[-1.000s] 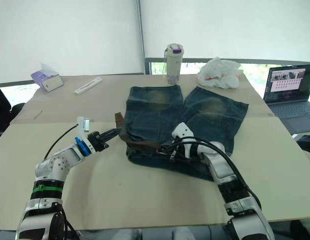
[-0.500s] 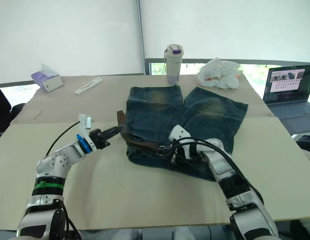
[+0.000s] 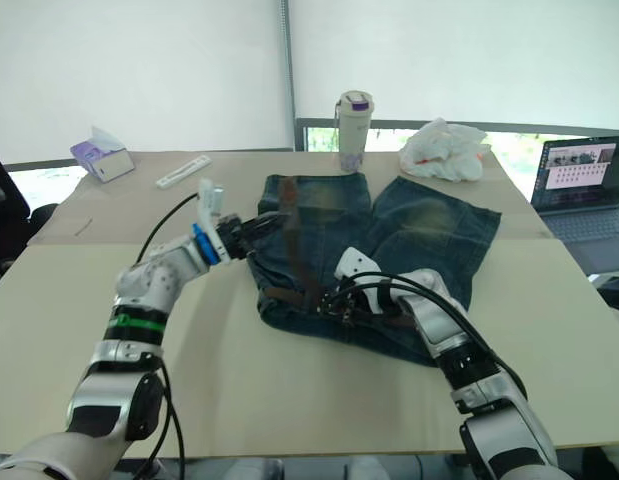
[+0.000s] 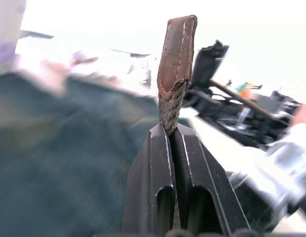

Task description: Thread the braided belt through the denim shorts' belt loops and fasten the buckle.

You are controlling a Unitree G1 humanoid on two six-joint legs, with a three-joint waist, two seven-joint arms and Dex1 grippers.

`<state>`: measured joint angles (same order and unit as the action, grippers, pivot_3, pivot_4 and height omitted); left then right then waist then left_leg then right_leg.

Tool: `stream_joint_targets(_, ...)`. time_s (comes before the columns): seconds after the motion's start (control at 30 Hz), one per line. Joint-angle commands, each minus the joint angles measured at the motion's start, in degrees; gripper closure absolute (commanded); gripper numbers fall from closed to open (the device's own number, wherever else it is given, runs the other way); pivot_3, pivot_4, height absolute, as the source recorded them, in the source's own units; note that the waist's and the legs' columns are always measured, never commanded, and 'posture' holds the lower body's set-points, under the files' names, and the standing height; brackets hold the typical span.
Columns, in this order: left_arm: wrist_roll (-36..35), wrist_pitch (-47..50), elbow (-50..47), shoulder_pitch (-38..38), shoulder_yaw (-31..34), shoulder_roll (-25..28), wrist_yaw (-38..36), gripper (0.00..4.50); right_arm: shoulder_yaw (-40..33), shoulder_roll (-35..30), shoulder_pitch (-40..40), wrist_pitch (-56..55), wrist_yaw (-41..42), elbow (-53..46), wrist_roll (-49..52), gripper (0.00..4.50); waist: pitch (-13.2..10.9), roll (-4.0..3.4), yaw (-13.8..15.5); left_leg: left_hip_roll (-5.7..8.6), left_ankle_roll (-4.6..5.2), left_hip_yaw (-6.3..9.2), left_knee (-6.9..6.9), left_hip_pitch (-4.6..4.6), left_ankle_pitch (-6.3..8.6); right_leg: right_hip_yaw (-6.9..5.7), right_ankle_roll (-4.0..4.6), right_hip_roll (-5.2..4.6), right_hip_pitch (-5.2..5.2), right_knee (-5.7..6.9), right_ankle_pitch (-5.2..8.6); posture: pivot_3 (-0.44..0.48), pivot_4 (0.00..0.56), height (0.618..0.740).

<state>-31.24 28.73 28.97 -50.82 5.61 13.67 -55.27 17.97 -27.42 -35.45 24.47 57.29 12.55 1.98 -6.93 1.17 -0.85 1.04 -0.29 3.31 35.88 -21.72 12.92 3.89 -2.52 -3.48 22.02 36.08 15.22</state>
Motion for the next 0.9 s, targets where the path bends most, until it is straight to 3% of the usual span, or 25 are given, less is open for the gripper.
stream_joint_targets(0.03,-0.3,-2.1,0.4,-3.6,-0.3,-2.1,-1.7,4.50,4.6,-0.1,3.1,3.6,2.5,0.2,-1.4,4.48,0.0,-0.01,-0.1,0.00,0.01,-0.03,0.00,-0.01,0.00,0.00,0.00,0.00,0.00,0.00,0.00,0.000,0.150,0.740)
stream_joint_targets(0.4,2.3,-5.4,5.5,-4.1,-0.7,-3.1,-2.8,4.50,4.5,-1.1,4.6,2.9,2.0,-3.3,-2.3,4.48,0.0,-0.03,-0.3,-0.02,0.06,-0.04,0.02,0.00,0.03,0.01,-0.02,0.05,0.00,0.01,0.01,0.000,0.150,0.740)
stream_joint_targets(0.7,3.2,-6.1,6.6,-1.8,-0.4,-2.3,-2.6,4.50,-3.1,-0.8,4.3,2.1,2.4,-5.8,3.4,4.48,0.0,-0.04,-0.4,-0.03,0.06,0.00,0.02,0.00,0.03,0.02,-0.02,0.06,0.04,0.04,0.01,0.000,0.150,0.740)
stream_joint_targets(0.9,3.4,-6.3,7.4,-1.8,0.0,-2.0,-2.8,4.50,-3.7,-2.1,3.9,3.2,4.2,-6.6,5.6,4.48,0.0,-0.04,-0.2,-0.02,0.06,-0.01,0.04,-0.09,0.03,0.02,-0.02,0.05,0.10,0.03,0.01,0.000,0.150,0.740)
